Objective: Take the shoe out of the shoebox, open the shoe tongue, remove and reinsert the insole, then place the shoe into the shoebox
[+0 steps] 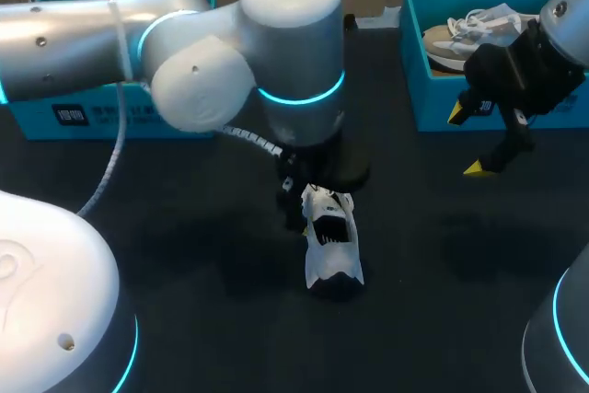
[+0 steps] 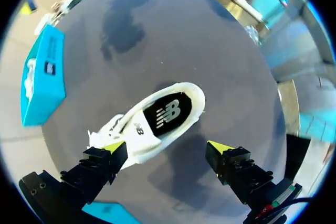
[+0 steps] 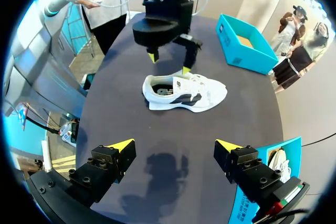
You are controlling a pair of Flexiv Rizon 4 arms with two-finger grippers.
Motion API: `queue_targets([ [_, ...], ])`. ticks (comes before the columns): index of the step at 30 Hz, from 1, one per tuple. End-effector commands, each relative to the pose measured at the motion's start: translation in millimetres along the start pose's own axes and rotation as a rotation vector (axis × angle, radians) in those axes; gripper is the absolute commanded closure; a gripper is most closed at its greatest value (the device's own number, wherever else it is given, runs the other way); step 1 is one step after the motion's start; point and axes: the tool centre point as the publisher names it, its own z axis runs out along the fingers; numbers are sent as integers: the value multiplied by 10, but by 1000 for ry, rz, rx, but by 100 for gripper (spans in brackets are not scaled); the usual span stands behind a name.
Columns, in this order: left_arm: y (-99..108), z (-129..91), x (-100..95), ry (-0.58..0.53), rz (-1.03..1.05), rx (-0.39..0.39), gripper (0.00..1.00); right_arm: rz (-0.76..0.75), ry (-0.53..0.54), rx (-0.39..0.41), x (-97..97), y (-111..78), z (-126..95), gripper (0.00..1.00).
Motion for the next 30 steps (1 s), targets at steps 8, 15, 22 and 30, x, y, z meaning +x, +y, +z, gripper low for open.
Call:
queue_targets([
  [8, -18, -55, 316, -127, -462, 8, 0, 1, 1, 2, -6, 2, 7, 0],
  [15, -246, 121, 367, -107, -508, -10, 2, 1, 1, 2, -6, 2, 7, 0],
  [22, -481, 276, 409, -109, -520, 9, 0, 1, 1, 2, -6, 2, 7, 0],
  [30, -636, 563, 474, -118, -482, 21, 5, 1, 1, 2, -6, 2, 7, 0],
])
